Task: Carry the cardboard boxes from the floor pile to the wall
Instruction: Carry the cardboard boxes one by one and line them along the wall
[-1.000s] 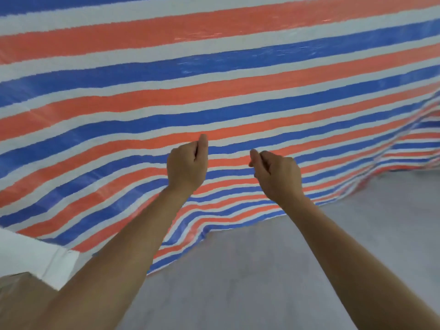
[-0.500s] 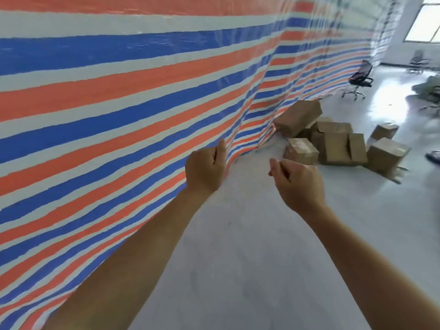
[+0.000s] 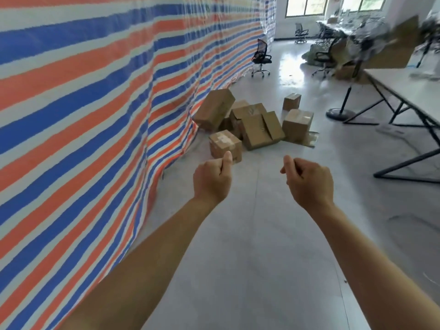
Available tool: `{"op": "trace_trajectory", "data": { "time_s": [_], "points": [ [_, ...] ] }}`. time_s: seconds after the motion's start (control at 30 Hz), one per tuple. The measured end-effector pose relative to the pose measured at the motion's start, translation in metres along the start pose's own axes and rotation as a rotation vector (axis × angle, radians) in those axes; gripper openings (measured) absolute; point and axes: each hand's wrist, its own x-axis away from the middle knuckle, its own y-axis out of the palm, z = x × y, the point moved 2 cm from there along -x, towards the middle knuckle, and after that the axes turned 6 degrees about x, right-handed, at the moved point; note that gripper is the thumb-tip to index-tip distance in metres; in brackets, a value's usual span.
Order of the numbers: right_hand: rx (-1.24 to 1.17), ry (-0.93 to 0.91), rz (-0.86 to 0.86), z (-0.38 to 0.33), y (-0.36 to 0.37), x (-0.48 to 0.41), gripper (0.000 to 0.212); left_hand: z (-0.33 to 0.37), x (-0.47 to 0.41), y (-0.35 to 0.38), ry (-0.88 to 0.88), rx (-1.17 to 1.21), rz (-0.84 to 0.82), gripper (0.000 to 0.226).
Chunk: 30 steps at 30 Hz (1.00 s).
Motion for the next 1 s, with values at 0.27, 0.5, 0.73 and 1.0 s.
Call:
{"op": "trace_trajectory", "data": {
  "time_s": [0.27, 0.5, 0.73, 1.0],
  "points": [
    [-0.063, -0.032, -0.097, 0.043, 0.046, -0.162, 0.043, -0.005, -0.132, 0.083, -0.068, -0.021, 0.089, 0.039],
    [0.003, -0.079, -0.159, 0.081, 0.151, -0.300, 0.043, -0.077, -0.263, 0.169, -0.112, 0.005, 0.137, 0.033],
    [0.178, -0.064, -0.174, 0.129, 0.236, -0.459, 0.049, -0.135, -0.446, 0.274, -0.183, 0.040, -0.013, 0.054],
    [0.193, 0.130, -0.159, 0.246, 0.297, -0.611, 0.047, -0.164, -0.596, 0.432, -0.125, 0.059, -0.151, 0.067]
  ]
}}
